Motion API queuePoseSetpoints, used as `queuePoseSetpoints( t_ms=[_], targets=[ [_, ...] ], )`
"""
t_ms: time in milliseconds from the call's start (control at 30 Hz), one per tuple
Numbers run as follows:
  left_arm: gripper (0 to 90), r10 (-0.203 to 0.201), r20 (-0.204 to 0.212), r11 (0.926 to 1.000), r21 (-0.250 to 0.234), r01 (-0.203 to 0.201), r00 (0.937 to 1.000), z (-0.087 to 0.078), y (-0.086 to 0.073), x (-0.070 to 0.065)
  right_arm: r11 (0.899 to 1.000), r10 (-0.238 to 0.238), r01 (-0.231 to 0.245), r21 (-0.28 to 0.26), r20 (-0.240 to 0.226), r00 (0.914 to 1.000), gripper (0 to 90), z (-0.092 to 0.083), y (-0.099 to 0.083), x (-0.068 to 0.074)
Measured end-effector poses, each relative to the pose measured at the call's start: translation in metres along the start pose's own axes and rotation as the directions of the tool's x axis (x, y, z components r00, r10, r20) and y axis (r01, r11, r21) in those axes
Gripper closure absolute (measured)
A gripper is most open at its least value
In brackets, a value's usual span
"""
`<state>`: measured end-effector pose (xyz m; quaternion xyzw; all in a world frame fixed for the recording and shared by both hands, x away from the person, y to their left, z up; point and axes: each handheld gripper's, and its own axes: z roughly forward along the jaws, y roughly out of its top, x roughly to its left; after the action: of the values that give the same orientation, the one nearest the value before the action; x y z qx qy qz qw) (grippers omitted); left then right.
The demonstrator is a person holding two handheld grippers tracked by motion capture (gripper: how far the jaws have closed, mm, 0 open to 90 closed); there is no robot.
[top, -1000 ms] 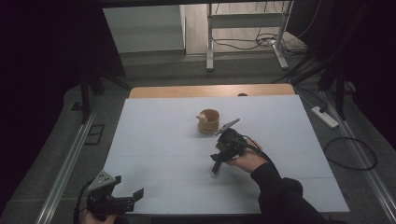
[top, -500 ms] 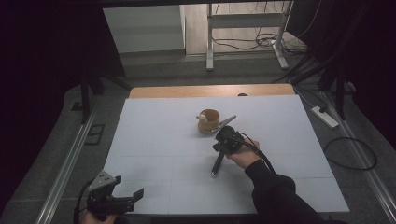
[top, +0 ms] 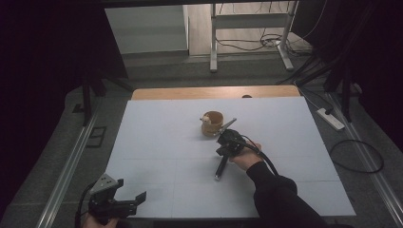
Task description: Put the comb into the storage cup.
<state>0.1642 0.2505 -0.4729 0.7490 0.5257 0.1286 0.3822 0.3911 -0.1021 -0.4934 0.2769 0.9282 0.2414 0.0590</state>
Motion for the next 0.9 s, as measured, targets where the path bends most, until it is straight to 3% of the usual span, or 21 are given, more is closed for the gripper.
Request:
queuePoseSetpoints(
  t_ms=[400,900],
  targets=[
    [3.4,-0.002,0.003,1.0000,-0.001,0.002,1.0000,0.000,0.000,0.001,0.999,0.019,-0.019,0.046,0.000,0.9998,89.6,0.012,-0.006,-0.002],
    [3.5,-0.006,0.001,1.0000,-0.001,0.006,1.0000,0.000,0.000,0.000,0.997,0.046,-0.046,0.061,0.008,0.9989,89.6,-0.002,-0.027,-0.007]
  ],
)
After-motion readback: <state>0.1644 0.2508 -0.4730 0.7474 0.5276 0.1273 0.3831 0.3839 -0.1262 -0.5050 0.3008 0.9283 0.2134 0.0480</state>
